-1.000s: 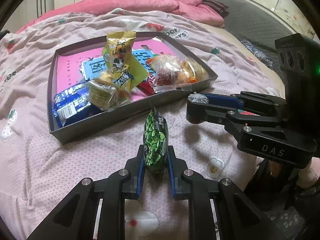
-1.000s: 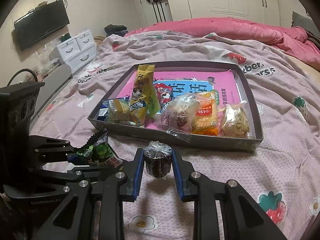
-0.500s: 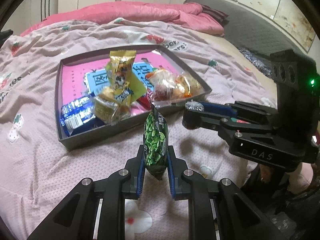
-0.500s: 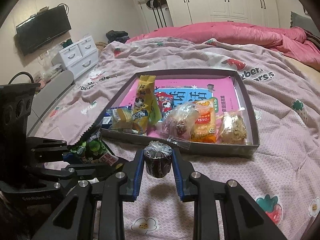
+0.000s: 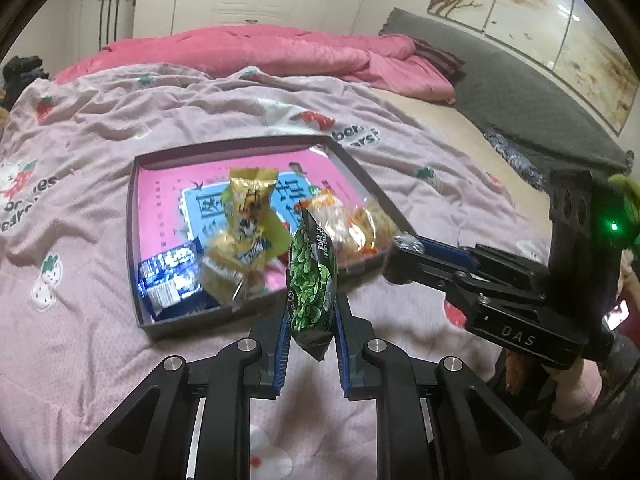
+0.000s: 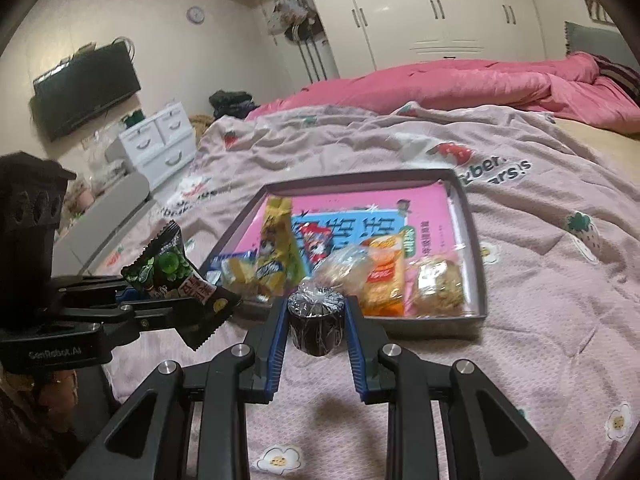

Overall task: Organize snacks
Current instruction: 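Carry the green packet with the left tool while the right tool carries the chocolate over the tray, then lower the green packet into the tray and open the left tool while the right tool releases the chocolate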

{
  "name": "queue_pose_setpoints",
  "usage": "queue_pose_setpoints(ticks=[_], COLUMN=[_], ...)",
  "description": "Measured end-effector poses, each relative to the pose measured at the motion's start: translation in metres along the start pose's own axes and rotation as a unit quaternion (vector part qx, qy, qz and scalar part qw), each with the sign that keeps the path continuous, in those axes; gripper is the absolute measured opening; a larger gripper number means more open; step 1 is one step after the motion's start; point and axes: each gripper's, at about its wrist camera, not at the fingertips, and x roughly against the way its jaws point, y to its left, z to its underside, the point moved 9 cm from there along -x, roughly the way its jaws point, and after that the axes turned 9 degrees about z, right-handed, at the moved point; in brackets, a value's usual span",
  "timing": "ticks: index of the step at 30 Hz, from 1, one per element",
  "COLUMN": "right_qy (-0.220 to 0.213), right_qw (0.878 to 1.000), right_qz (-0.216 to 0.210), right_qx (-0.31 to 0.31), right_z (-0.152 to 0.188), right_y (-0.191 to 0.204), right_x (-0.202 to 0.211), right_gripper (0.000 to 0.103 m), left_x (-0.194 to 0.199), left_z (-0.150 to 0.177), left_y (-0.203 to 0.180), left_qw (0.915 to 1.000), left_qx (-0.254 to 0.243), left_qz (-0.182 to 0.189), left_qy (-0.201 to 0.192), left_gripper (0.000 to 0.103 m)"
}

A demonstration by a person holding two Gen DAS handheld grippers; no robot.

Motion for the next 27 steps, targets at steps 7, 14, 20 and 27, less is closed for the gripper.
queue_pose_setpoints(ticks=[7, 14, 20, 27], right_qy=[-0.021, -0.038, -0.045, -0.047], right_qw=[0.999, 0.998, 0.997, 0.996], right_qz=[0.021, 0.034, 0.041, 0.048], right_qx=[-0.021, -0.047, -0.051, -0.054], right_z=[-0.014, -0.023, -0.031, -0.034], right_y=[-0.025, -0.051, -0.063, -0.074], right_x=[0.006, 0.008, 0.005, -0.004], right_gripper=[0.028, 0.028, 0.028, 0.028], left_x=[-0.007, -0.023, -0.044, -0.060], left_z=[-0.020, -0.036, -0.036, -0.038], left_y=[-0.002, -0.002, 0.007, 0.015], left_qw=[0.9999, 0.9995, 0.9994, 0.9986], left_qx=[0.000, -0.009, 0.003, 0.005], left_qz=[-0.008, -0.028, -0.036, -0.051], left_qy=[-0.012, -0.015, 0.001, 0.011], left_gripper=[0.020, 0.020, 0.020, 0.020])
